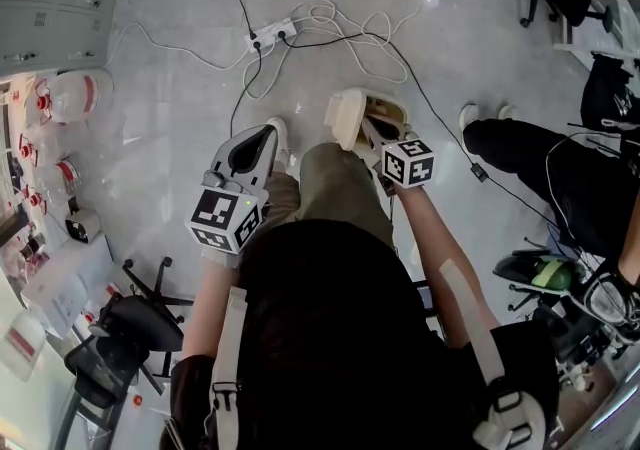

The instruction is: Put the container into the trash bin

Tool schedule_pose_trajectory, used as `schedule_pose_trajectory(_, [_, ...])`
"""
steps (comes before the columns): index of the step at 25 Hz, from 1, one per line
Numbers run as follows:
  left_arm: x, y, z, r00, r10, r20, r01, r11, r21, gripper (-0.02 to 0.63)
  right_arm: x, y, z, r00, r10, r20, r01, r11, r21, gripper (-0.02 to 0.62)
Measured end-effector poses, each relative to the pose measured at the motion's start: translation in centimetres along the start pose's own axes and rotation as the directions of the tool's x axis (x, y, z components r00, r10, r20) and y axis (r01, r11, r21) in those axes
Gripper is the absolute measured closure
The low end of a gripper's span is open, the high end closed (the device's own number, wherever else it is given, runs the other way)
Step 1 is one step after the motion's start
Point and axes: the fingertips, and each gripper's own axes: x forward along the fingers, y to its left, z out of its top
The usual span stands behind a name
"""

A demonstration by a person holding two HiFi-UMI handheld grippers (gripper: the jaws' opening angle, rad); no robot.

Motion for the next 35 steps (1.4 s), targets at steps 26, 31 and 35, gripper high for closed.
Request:
schedule_pose_trajectory(26, [-4.8, 3.3, 11.4, 0.979, -0.150, 0.141, 0.125, 0.977, 0.173, 0.598, -9.7, 16.9, 19.1, 0.928, 0.092, 0.360, -0.014, 0.977, -0.214, 0.580])
schedule_pose_trajectory(31, [-6.5, 3.8, 13.7, 0.968, -0.165, 0.188, 0.126, 0.971, 0.202, 0.598, -10.1, 19.9, 21.1, 0.911, 0.114, 0.397, -0.004, 0.963, -0.268, 0.580])
schedule_pose_trajectory(35, [-7.6, 4.2, 14.8, 0.963, -0.174, 0.206, 0.124, 0.964, 0.236, 0.598, -10.4, 21.6, 22.1, 0.901, 0.118, 0.418, 0.008, 0.958, -0.287, 0.580])
